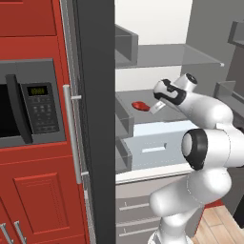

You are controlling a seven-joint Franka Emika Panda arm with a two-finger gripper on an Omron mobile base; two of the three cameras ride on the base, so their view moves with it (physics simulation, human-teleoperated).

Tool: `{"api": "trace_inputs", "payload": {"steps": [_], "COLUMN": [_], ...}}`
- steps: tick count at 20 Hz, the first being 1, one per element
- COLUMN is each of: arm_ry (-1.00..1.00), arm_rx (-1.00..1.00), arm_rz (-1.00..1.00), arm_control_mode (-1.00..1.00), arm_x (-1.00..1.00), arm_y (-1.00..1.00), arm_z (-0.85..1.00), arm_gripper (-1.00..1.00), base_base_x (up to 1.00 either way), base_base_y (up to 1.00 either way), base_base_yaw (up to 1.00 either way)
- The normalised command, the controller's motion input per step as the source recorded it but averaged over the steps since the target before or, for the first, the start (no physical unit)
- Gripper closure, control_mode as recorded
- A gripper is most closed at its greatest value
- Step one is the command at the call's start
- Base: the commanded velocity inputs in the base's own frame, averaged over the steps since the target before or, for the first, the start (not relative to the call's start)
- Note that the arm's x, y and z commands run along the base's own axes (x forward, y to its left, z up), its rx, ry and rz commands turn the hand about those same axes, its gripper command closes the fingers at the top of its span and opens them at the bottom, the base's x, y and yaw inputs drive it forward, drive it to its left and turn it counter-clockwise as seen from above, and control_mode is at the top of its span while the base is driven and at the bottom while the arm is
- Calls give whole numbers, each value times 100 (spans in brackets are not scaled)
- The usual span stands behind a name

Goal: Take the steak from the fridge and place it on the digital scale on the counter by the fridge. Wait a few seconds for a reading, then move it to the plate on the dining counter.

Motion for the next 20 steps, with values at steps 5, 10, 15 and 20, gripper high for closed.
{"api": "trace_inputs", "payload": {"steps": [5, 10, 15, 20], "arm_ry": [0, 0, 6, 10], "arm_rx": [0, 0, -1, -8], "arm_rz": [0, 0, -3, -7], "arm_control_mode": [-100, -100, -100, -100], "arm_x": [4, 0, 0, 2], "arm_y": [10, 11, 13, 17], "arm_z": [0, -8, -9, 0], "arm_gripper": [-100, -100, -100, -100], "base_base_x": [0, 0, 0, 0], "base_base_y": [0, 0, 0, 0], "base_base_yaw": [0, 0, 0, 0]}}
